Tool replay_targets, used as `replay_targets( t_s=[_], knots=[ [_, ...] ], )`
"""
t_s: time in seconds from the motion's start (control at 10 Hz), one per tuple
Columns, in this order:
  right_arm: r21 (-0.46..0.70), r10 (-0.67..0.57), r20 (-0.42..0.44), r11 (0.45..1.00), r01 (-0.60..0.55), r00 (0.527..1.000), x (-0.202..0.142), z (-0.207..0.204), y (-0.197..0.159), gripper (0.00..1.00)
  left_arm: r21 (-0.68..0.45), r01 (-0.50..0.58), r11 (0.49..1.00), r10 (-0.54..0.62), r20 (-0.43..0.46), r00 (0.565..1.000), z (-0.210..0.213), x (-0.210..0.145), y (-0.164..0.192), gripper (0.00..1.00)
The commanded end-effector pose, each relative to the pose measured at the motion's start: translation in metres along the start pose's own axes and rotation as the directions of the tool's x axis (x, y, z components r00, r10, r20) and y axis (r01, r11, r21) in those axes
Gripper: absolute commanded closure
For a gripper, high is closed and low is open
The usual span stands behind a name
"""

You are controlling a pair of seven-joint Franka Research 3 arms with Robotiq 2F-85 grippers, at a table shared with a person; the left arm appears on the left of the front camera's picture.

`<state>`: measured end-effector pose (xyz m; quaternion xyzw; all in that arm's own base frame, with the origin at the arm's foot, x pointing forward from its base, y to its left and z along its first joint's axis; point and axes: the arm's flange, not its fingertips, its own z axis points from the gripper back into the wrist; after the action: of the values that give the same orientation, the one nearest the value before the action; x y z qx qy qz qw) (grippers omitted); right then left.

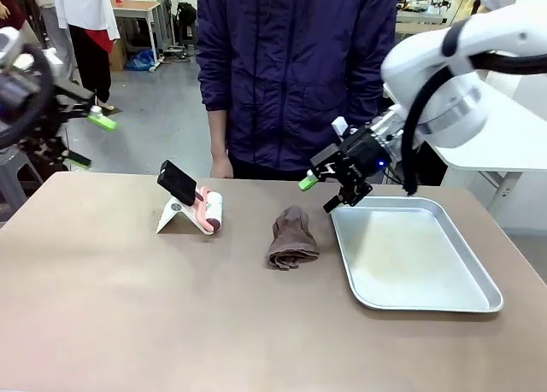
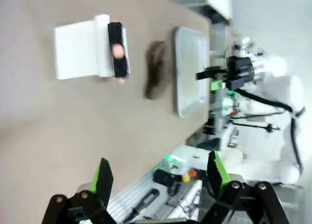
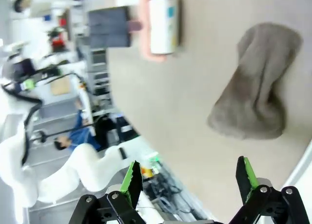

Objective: Clean the surface of the table.
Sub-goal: Return the Lint Roller and towel to their original positions.

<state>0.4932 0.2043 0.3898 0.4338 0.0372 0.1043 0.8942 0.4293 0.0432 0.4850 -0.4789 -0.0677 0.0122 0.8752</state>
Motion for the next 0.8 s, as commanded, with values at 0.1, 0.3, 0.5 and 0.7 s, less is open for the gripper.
replay_targets(
  t_s=[0.1,0.3,0.5,0.7],
  knots=[
    [0.271,0.003,0.178,0.961,-0.052,0.984,-0.106,0.02,-0.024,0.0,-0.268,0.089,0.959,-0.077,0.054,0.996,0.024,-0.036,0.07,0.0],
    [0.382,-0.062,0.35,0.921,-0.082,0.935,-0.154,0.052,-0.06,0.0,-0.335,0.121,0.934,-0.097,0.089,0.991,0.033,-0.042,0.099,0.0],
    [0.447,-0.103,0.442,0.887,-0.119,0.891,-0.188,0.073,-0.089,0.0,-0.318,0.158,0.935,-0.139,0.084,0.987,0.035,-0.045,0.103,0.0],
    [0.472,-0.143,0.544,0.867,-0.161,0.827,-0.208,0.082,-0.106,0.0,-0.314,0.165,0.935,-0.147,0.081,0.986,0.035,-0.041,0.106,0.0]
  ],
)
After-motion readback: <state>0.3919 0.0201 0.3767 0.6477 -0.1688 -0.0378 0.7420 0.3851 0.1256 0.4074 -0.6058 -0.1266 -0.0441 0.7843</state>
